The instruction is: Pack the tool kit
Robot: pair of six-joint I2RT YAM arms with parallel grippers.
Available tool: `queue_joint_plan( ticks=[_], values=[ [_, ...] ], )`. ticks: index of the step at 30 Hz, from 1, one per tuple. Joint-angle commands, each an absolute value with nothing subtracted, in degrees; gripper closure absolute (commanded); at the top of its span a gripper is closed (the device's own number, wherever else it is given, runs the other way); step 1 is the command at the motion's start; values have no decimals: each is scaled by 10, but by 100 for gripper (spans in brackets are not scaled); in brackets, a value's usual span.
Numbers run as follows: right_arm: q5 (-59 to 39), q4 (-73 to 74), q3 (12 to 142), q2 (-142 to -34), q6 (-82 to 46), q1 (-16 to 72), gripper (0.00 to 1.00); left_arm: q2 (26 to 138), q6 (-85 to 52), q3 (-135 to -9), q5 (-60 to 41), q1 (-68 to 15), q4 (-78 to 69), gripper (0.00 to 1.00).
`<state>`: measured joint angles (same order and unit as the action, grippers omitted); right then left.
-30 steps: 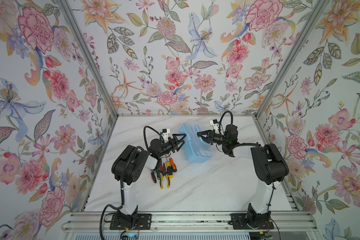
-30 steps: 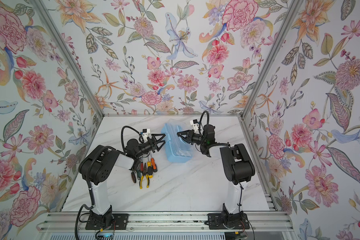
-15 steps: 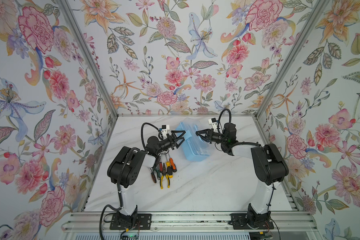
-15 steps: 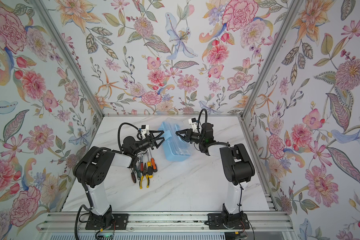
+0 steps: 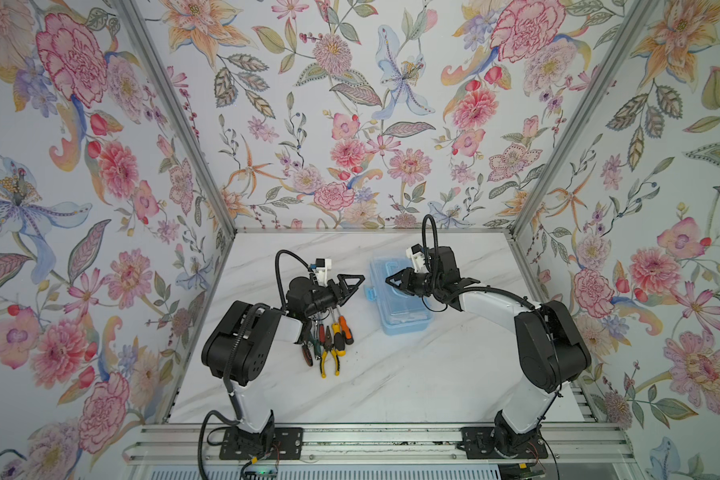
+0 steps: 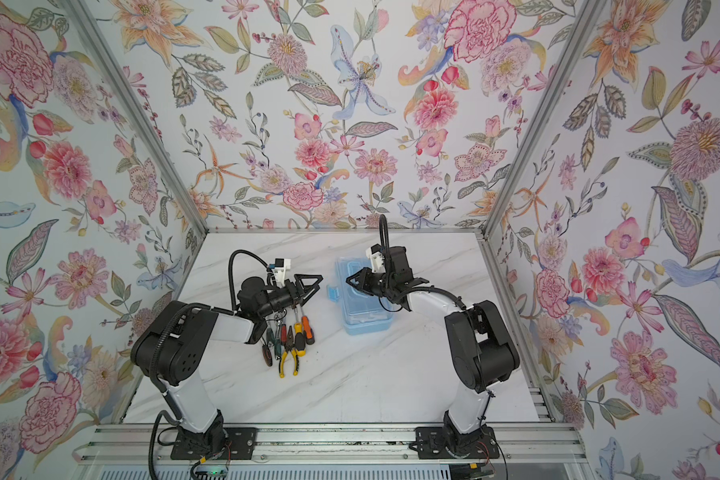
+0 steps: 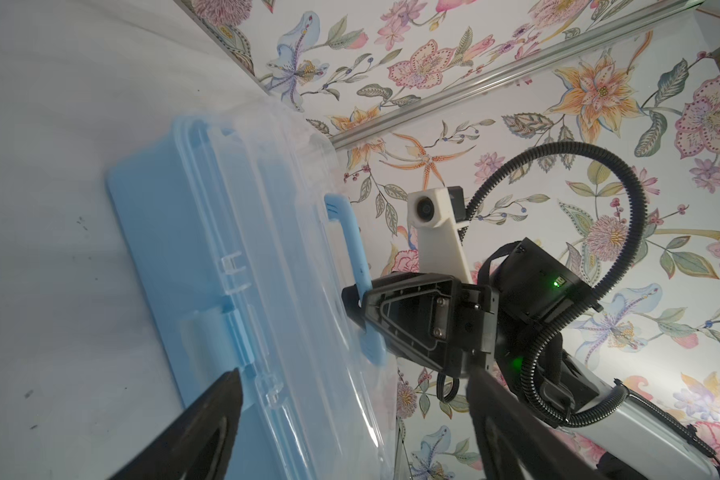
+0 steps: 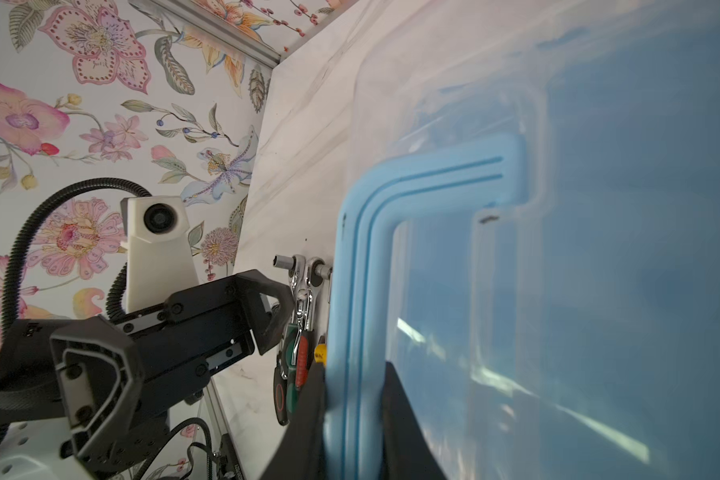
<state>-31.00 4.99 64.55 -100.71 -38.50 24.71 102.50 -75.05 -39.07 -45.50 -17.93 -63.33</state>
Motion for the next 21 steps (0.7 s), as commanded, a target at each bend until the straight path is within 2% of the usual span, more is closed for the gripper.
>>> queue_joint_plan(
  ticks=[1,6,11,21],
  values=[
    [-226,-80,641,-1014,-341,250,100,986,-642,-406,-418,-173,-528,11],
    [-259,-54,632,-994,-365,252,100,947,-599,-413,-404,-172,-469,9],
    [-401,104,582,-974,-480,230,100,937,-583,-424,-406,-174,-449,6],
    [-512,339,506,-950,-663,199,100,956,-585,-444,-418,-210,-456,2]
  ],
)
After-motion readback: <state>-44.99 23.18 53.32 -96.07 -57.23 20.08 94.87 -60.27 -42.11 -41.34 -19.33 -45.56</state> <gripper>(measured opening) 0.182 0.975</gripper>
